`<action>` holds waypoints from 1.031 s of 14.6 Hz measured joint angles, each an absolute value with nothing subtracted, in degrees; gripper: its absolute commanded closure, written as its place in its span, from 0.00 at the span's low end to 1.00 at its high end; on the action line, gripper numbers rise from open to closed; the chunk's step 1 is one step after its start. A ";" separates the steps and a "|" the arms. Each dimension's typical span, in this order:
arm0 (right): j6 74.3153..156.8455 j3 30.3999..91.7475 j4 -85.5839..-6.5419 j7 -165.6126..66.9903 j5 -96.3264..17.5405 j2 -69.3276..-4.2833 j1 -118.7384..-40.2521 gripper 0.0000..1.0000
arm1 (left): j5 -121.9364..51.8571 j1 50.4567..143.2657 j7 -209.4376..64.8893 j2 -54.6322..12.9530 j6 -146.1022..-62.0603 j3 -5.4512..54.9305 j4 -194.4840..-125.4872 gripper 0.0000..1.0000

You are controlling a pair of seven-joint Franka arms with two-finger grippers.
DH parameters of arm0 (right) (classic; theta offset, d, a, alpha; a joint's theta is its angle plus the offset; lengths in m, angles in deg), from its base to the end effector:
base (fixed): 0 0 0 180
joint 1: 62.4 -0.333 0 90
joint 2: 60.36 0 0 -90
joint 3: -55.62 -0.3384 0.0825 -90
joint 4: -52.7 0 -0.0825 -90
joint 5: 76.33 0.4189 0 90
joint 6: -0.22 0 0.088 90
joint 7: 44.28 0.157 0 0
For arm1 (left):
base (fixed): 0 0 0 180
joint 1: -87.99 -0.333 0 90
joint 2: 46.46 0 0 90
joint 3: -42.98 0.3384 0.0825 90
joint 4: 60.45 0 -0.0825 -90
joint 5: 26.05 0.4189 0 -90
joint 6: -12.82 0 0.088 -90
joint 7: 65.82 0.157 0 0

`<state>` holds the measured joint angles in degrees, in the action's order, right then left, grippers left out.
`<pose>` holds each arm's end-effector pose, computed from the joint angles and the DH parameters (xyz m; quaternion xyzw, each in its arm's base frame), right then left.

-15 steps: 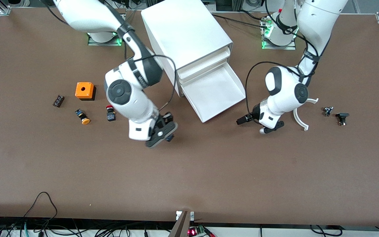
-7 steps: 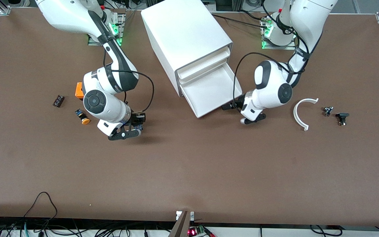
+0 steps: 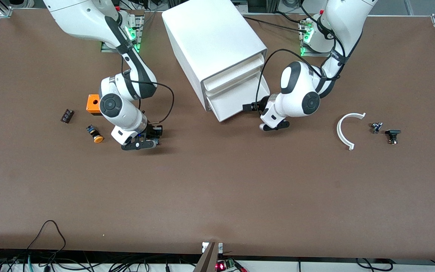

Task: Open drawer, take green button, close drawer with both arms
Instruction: 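Push the drawer shut with the left gripper while the right gripper lowers the button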

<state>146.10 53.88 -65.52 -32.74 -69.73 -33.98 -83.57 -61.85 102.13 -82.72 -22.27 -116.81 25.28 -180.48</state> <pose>0.5756 0.2457 0.1511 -0.9979 -0.0502 0.0012 0.0410 0.4744 -0.3466 0.1658 0.9487 0.1046 -0.2239 0.1972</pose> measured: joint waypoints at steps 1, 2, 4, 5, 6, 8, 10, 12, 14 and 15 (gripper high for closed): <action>148.71 53.77 -67.39 -32.74 -69.73 -34.58 -83.65 0.72 | -61.85 102.14 -82.72 -22.27 -116.48 24.71 -180.48 0.00; 150.92 53.62 -69.10 -32.74 -69.73 -34.94 -83.74 0.49 | -61.85 102.16 -82.72 -22.28 -116.33 24.13 -180.48 0.00; 152.92 53.45 -71.07 -32.54 -69.73 -35.25 -83.90 0.00 | -61.85 102.17 -82.72 -22.29 -116.32 23.58 -180.48 0.00; 153.04 53.44 -71.23 -32.28 -69.73 -35.34 -83.93 0.00 | -61.85 102.17 -82.72 -22.29 -116.32 23.52 -180.48 0.00; 153.04 53.44 -71.19 -31.52 -69.73 -35.51 -83.92 0.00 | -61.85 102.16 -82.69 -22.29 -116.30 23.46 -180.48 0.00; 151.99 53.44 -70.64 -28.50 -69.73 -36.27 -83.93 0.00 | -61.85 102.15 -82.69 -22.29 -116.21 23.04 -180.48 0.00; 146.02 53.44 -67.67 -24.78 -69.73 -37.56 -83.93 0.00 | -61.85 102.15 -82.69 -22.30 -115.34 22.14 -180.49 0.00; 135.49 53.44 -61.59 -21.63 -69.73 -39.13 -83.93 0.00 | -61.85 102.18 -82.69 -22.30 -114.18 21.24 -180.50 0.00; 124.26 53.62 -54.52 -19.53 -69.73 -40.67 -83.88 0.00 | -61.85 102.20 -82.67 -22.30 -113.30 20.84 -180.55 0.00; 119.35 53.79 -51.24 -19.22 -69.73 -41.35 -83.77 0.00 | -61.85 102.20 -82.63 -22.29 -112.97 20.80 -180.58 0.00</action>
